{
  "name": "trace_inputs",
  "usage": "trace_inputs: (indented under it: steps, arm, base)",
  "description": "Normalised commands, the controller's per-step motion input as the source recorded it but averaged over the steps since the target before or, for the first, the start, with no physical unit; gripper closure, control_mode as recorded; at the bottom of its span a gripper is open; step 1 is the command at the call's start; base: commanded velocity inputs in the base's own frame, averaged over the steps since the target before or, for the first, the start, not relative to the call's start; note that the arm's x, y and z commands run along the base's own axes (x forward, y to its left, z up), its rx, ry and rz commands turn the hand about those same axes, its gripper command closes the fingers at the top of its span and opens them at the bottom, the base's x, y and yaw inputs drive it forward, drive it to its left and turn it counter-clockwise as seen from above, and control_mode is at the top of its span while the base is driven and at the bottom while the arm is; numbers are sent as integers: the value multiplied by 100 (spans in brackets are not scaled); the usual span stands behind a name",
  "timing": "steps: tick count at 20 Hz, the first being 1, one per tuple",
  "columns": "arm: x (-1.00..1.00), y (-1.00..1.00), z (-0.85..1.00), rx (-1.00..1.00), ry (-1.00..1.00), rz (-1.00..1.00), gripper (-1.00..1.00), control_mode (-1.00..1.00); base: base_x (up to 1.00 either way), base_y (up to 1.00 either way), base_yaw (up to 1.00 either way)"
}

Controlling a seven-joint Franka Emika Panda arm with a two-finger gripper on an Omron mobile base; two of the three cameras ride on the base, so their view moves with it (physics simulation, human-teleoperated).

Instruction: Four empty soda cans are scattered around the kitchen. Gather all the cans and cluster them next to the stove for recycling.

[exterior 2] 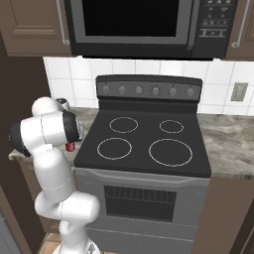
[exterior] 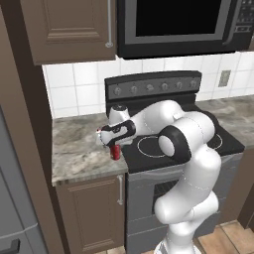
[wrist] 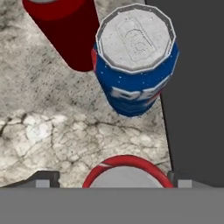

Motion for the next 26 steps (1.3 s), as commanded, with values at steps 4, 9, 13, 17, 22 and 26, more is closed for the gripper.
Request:
trace_inputs:
  steps: [4,9,13,17,22,26]
  arm:
    - [0,0,0,0,-4,0,-100,-100]
    - [-7,0,12,0,-10,0,-100,-100]
    - [-22,0,29,0,-15,0,-100,-100]
    - [-24,0,34,0,-15,0,-100,-100]
    - [-36,0,42,0,-9,0,-100,-100]
    - [-63,-1,54,0,-2,0,-100,-100]
  base:
    - [0,0,0]
    - [0,0,0]
    - [0,0,0]
    - [0,0,0]
    - [0,0,0]
    - [0,0,0]
